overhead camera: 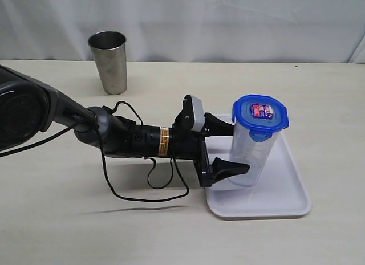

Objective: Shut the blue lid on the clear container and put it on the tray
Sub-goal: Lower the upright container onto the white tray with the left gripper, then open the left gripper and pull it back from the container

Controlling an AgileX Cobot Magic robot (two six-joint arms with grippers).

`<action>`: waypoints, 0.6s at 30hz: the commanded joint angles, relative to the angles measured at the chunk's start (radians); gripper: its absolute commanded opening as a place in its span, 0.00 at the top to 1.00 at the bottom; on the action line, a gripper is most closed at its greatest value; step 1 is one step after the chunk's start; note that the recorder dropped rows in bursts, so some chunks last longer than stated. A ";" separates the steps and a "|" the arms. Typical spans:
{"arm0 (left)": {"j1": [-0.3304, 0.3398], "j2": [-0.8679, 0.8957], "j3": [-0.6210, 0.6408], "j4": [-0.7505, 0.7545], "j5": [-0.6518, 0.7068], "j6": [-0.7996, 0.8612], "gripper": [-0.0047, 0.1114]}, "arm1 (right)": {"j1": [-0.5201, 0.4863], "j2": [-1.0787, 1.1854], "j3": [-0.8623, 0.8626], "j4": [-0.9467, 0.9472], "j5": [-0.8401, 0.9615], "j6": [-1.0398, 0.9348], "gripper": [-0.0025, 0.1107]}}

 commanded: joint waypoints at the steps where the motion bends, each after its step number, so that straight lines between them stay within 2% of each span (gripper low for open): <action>1: 0.031 -0.011 -0.006 0.037 -0.019 -0.027 0.21 | -0.006 -0.005 0.002 0.002 -0.002 -0.009 0.94; 14: 0.082 -0.041 -0.006 0.115 -0.044 -0.099 0.21 | -0.006 -0.005 0.002 0.002 -0.002 -0.009 0.94; 16: 0.088 -0.058 -0.006 0.127 -0.041 -0.103 0.26 | -0.006 -0.005 0.002 0.002 -0.002 -0.009 0.94; 18: 0.092 -0.081 -0.006 0.171 -0.033 -0.103 0.36 | -0.006 -0.005 0.002 0.002 -0.002 -0.009 0.94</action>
